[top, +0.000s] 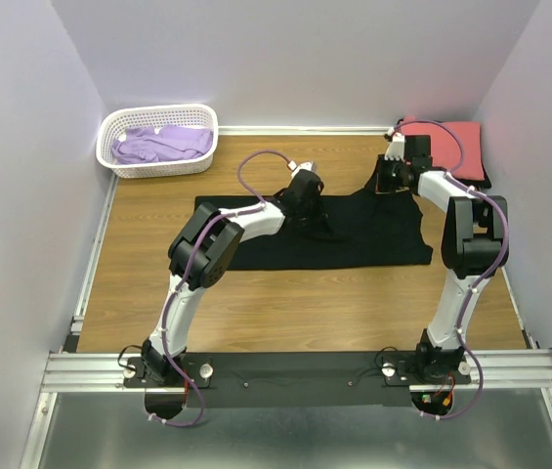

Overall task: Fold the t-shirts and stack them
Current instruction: Fold the tshirt

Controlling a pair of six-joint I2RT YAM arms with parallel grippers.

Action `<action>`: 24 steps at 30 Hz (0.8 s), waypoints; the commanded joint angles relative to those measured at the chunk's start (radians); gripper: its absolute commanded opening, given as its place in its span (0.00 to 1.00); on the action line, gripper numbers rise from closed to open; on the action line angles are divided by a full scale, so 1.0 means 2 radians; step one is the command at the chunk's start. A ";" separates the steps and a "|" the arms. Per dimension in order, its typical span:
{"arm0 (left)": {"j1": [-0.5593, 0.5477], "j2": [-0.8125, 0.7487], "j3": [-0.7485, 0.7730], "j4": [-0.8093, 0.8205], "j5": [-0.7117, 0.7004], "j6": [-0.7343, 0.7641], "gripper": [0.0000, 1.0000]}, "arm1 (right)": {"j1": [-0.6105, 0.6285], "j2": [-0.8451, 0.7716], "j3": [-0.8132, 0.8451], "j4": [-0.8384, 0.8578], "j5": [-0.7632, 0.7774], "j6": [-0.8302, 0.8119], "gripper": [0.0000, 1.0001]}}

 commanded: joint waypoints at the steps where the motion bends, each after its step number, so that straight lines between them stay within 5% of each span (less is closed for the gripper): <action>1: -0.002 -0.024 -0.022 0.013 -0.041 0.016 0.16 | -0.002 0.013 0.021 0.000 -0.020 0.003 0.06; 24: -0.002 -0.057 -0.073 0.069 -0.070 0.052 0.16 | -0.002 -0.027 -0.008 0.002 -0.013 0.008 0.07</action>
